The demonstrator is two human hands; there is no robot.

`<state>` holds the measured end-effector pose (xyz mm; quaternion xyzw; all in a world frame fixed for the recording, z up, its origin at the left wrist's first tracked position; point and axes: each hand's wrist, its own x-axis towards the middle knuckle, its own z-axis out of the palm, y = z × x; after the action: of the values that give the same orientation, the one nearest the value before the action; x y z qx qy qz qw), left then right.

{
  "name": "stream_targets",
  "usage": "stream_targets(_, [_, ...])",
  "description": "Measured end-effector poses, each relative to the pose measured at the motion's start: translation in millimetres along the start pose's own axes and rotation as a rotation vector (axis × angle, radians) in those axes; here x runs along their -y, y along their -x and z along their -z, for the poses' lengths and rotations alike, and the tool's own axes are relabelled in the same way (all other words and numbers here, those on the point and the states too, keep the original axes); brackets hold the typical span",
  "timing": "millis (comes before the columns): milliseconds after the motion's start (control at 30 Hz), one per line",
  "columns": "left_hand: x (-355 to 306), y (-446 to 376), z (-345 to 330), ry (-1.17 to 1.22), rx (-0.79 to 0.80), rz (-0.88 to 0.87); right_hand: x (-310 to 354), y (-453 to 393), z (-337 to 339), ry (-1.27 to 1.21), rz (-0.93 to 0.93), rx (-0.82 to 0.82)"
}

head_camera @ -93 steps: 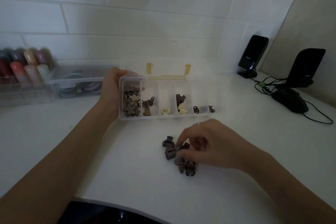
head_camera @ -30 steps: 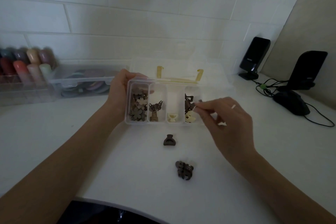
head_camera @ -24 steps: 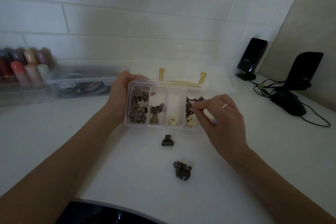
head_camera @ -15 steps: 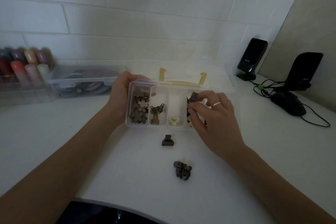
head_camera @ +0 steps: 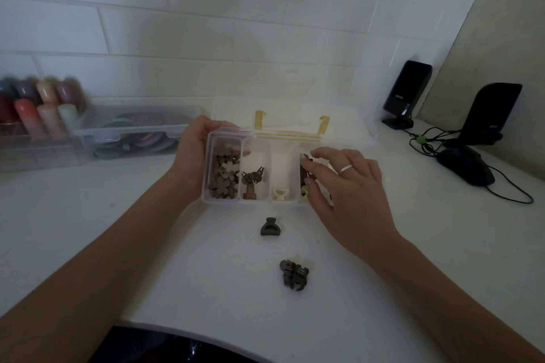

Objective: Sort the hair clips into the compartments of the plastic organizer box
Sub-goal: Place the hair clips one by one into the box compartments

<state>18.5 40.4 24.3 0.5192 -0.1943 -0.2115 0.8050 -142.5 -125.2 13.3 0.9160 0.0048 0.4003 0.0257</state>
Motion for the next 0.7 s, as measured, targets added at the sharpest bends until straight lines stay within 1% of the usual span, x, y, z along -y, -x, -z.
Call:
stream_targets(167, [-1.6,4.2,-1.7,0.022,-0.024,0.026,1.6,1.6,2.7,-0.023,0.038,-0.019])
stream_targets(267, [-2.9,6.4,-4.5,0.034,-0.034,0.036,0.7,1.7,11.7,-0.175,0.127,-0.033])
stream_targets(300, [-3.0,6.6,-4.2,0.037,-0.035,0.041,1.5,1.7,15.3,-0.246,0.160,0.007])
stream_targets(367, [-2.3,5.6,-3.0,0.031,-0.039,0.034,6.3,2.1,23.6,-0.320,0.207,0.156])
stream_targets(500, [-3.1,6.0,-5.2,0.080,-0.035,0.007,20.0,5.4,33.6,-0.333,0.280,0.554])
stream_targets(533, [-3.5,5.3,-4.1,0.093,-0.044,-0.004,23.0,6.3,34.1,-0.321,0.279,0.627])
stream_targets(600, [-5.9,4.5,-2.4,0.107,-0.068,-0.024,27.0,8.5,32.3,-0.311,0.287,0.673])
stream_targets(700, [-8.0,4.3,-2.4,0.132,-0.068,-0.046,27.7,9.6,28.3,-0.386,0.288,0.661])
